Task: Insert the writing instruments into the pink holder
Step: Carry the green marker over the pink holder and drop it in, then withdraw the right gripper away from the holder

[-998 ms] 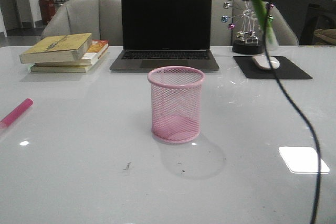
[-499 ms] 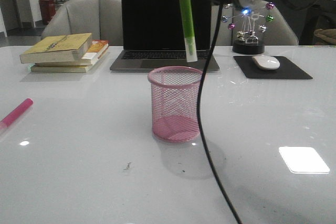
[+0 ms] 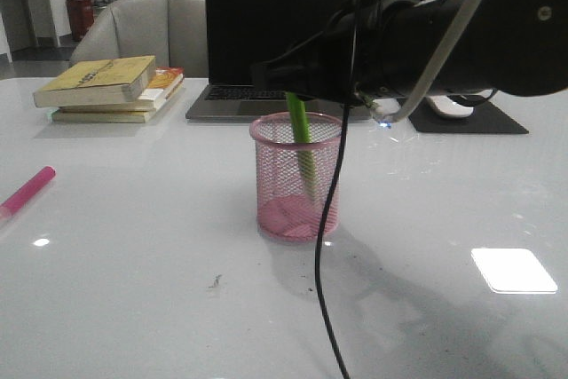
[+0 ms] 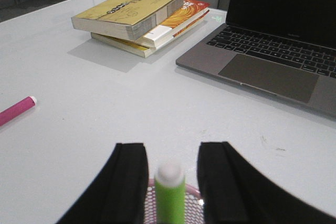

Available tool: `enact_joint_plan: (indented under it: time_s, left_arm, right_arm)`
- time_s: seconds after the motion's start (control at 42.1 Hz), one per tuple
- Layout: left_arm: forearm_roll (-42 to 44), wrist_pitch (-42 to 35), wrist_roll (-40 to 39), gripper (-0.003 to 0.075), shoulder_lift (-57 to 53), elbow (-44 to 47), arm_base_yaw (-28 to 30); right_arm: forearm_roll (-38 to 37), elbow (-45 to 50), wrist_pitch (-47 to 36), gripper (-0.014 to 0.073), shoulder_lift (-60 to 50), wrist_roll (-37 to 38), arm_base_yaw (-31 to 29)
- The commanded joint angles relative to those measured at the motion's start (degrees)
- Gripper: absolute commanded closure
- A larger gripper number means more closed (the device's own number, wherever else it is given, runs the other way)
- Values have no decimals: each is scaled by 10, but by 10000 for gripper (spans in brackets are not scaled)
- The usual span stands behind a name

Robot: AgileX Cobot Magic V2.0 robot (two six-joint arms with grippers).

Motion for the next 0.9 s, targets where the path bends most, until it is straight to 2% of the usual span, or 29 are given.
enact_joint_plan:
  time_s: [0.0,0.071,0.19,0.261,0.475,0.689,0.879]
  left_arm:
    - [-6,-42,1,392,0,-21,-4]
    - [-6,-42,1,392,0,-21,-4]
    - [-6,-42,1,392,0,-21,-4]
    - [-6,-42,1,392,0,-21,-4]
    - [-6,-42,1,392,0,-21,-4]
    - [-6,-42,1,392,0,-21,-4]
    - [-6,-42,1,392,0,-21,-4]
  right_arm:
    - [-9,-15,-55,154,-37,3,0]
    - [-9,-15,-37,158,-62,3,0]
    - [-9,-15,42,158,-131,3,0]
    - [-9,-15,114,158,-181,0,-1]
    - [-10,-15,343,158,-342,-75,-1]
    - [-3,-15,547,158,-456,-75,-1]
    - [-2,-15,710,158,-502,-52,-1]
